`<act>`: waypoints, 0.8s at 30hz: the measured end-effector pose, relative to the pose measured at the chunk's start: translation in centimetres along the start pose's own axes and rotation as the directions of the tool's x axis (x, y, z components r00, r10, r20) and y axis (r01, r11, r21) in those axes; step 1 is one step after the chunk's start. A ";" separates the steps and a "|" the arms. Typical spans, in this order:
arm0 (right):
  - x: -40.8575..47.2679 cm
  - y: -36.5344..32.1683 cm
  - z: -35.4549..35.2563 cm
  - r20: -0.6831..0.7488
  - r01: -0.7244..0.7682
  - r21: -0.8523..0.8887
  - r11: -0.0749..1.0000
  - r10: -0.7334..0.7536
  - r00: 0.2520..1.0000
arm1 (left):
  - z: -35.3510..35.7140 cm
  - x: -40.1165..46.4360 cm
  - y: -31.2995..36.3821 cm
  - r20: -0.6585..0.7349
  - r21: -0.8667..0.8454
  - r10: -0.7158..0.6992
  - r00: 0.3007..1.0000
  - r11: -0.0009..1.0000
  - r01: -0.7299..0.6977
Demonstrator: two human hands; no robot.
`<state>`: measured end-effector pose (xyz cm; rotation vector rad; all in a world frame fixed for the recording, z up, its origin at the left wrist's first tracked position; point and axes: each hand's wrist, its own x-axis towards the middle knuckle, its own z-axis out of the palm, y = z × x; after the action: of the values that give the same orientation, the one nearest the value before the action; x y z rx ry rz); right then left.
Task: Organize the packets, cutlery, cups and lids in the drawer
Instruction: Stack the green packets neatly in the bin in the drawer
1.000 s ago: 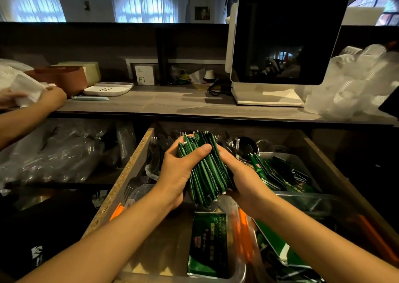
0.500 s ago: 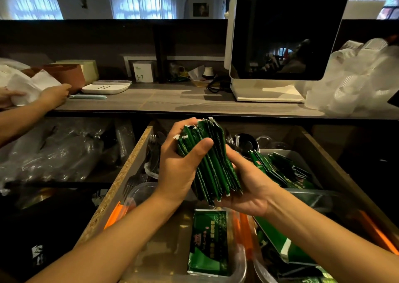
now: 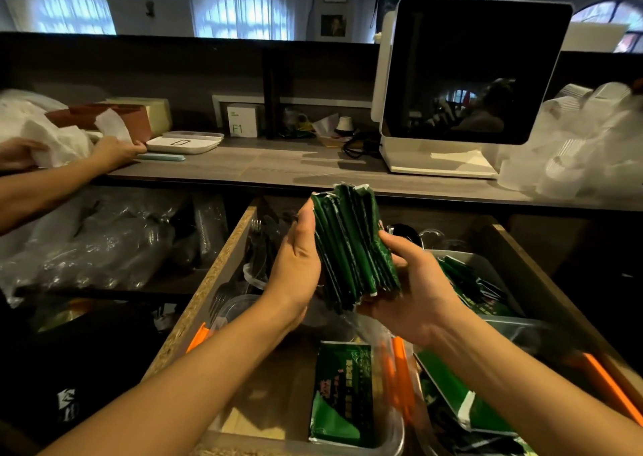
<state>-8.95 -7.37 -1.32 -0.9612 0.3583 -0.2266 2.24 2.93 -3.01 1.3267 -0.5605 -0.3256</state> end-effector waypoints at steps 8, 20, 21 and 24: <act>0.6 -0.9 -1.6 -0.005 -0.004 0.111 0.994 0.004 1.000 | 0.3 -0.7 0.0 0.248 -0.195 -0.021 0.968 0.978 0.071; 0.7 -2.7 -2.7 0.086 0.354 -0.739 0.573 -0.442 0.893 | 0.0 -0.4 0.4 0.243 -0.043 -0.151 0.958 0.985 0.166; 0.8 -2.6 -2.7 0.071 0.366 -0.737 0.568 -0.473 0.878 | 0.1 -0.5 0.1 0.207 -0.063 -0.118 0.971 0.989 0.133; 1.0 -1.8 -2.1 -0.044 0.380 -0.606 0.698 -0.507 0.861 | 0.5 -0.8 -0.4 0.116 -0.056 -0.048 0.992 0.997 0.055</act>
<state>-8.93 -10.28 -1.11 -1.6461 0.3896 -0.7042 1.35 2.81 -3.49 1.2724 -0.6091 -0.4601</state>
